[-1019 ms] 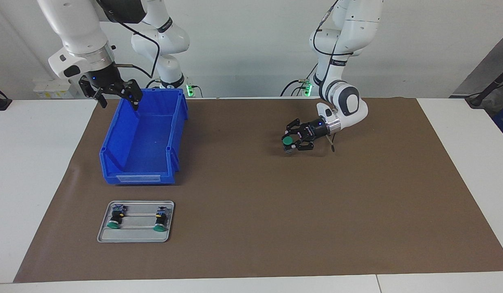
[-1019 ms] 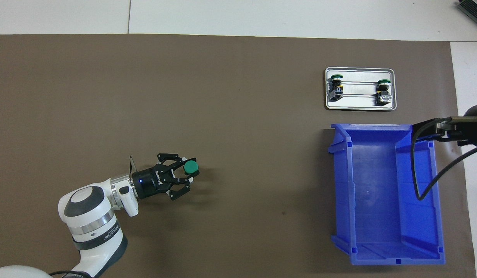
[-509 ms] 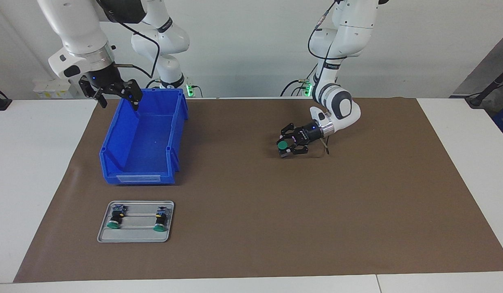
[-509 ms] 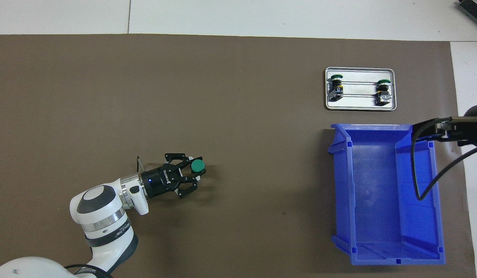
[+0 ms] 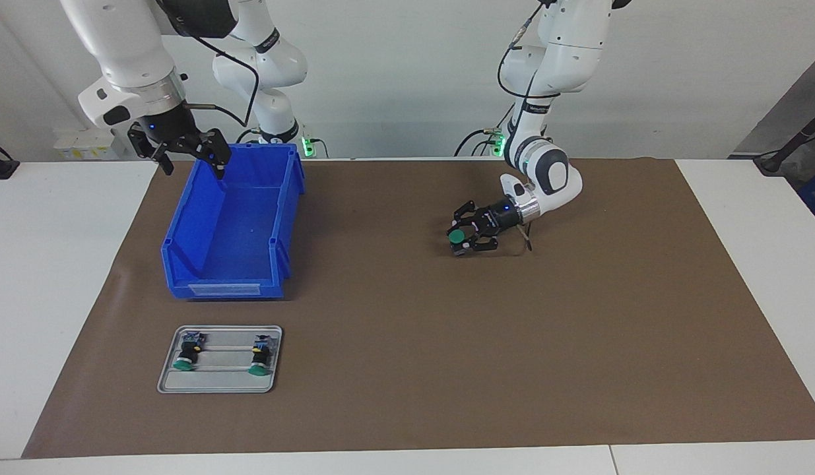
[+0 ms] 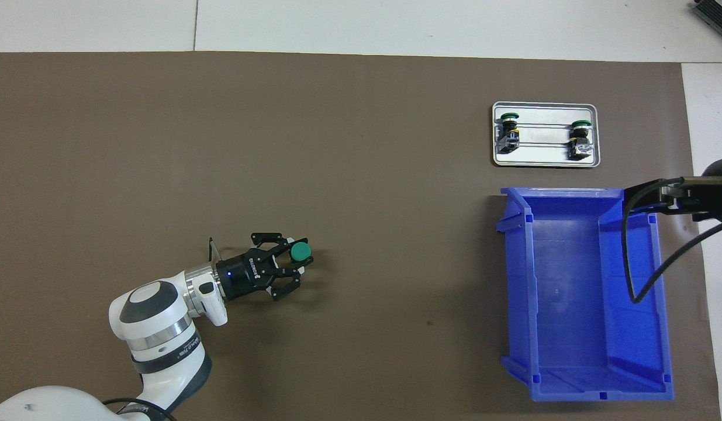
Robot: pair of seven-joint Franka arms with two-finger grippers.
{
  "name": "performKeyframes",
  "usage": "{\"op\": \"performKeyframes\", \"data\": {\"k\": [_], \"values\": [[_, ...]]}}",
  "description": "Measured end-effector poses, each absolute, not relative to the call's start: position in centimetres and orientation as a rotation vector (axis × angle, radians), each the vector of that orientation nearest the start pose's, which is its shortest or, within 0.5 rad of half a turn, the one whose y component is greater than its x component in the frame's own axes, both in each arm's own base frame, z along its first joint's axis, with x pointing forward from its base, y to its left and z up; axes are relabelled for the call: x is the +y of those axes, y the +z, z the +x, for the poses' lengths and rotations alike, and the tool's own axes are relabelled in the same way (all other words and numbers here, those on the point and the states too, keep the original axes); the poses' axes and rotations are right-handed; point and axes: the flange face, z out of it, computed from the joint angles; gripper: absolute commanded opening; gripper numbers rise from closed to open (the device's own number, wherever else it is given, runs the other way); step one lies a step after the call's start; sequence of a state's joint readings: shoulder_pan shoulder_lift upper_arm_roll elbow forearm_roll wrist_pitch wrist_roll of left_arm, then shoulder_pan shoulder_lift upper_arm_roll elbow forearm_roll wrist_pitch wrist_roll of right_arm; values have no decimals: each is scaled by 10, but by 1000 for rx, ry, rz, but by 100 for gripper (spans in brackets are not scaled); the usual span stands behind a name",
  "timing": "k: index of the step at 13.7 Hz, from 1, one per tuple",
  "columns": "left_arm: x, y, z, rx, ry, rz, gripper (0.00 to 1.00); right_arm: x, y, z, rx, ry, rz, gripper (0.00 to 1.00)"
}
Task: Place and press button with both arms
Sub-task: 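Lower the button onto the table and open the left gripper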
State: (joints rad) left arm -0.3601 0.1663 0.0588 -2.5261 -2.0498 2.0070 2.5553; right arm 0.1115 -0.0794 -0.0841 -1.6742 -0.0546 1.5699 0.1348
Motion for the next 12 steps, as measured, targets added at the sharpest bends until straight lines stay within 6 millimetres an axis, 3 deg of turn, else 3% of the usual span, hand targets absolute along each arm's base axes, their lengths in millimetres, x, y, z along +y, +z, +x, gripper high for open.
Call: {"op": "performKeyframes", "data": {"k": [7,12], "values": [[-184,219,418,-1009,1189,1673,2,7,619,528,170,34,-3187,100],[-183,219,418,-1007,1191,1676,22,7,619,528,170,34,-3187,100]]}}
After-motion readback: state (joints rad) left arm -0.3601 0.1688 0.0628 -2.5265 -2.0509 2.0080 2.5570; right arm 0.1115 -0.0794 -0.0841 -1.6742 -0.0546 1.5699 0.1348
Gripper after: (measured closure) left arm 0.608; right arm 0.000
